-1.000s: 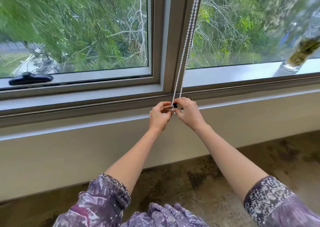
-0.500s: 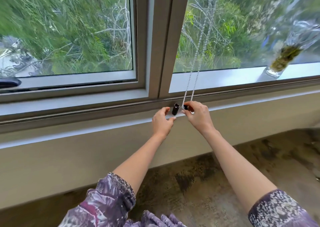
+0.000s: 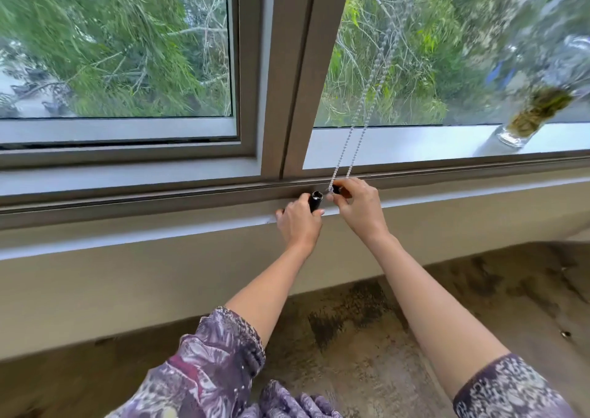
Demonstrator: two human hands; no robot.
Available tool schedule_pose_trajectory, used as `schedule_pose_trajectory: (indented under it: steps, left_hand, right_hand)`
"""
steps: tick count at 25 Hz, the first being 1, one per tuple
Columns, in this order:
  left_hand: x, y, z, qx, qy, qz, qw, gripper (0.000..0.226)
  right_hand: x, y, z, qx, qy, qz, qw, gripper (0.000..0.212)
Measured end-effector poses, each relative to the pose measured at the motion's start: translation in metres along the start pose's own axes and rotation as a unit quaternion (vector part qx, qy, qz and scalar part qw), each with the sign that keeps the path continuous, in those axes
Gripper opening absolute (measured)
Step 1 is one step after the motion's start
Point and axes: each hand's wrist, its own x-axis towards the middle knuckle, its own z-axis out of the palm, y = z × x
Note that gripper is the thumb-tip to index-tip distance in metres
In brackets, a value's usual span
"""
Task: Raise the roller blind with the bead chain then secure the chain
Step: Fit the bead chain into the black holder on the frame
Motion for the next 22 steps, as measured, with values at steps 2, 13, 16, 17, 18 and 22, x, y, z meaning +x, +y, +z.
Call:
schedule_pose_trajectory:
  steps: [2, 13, 16, 17, 18, 22]
  left_hand:
    - [0.003, 0.001, 0.003, 0.016, 0.004, 0.007, 1.0, 0.025]
    - [0.002, -0.014, -0.008, 0.002, 0.048, 0.074, 0.996, 0.035]
    - [-0.001, -0.018, -0.014, -0.028, 0.037, 0.071, 0.996, 0.036]
    - [-0.002, -0.02, -0.017, -0.032, 0.038, 0.07, 0.996, 0.035]
    - [-0.003, -0.021, -0.021, -0.034, 0.037, 0.071, 0.996, 0.034]
    - [-0.006, -0.027, -0.035, -0.054, 0.031, 0.065, 0.996, 0.024]
  right_hand:
    - [0.003, 0.001, 0.002, 0.0, 0.002, -0.006, 1.0, 0.02]
    - [0.007, -0.002, 0.004, 0.019, -0.023, -0.037, 0.999, 0.02]
    - [0.001, -0.008, 0.007, 0.03, -0.03, -0.048, 0.998, 0.02]
    - [-0.001, -0.01, 0.008, 0.029, -0.031, -0.052, 0.998, 0.02]
    - [-0.002, -0.011, 0.008, 0.025, -0.029, -0.057, 0.998, 0.02]
    - [-0.01, -0.019, 0.011, 0.017, -0.02, -0.069, 0.997, 0.02]
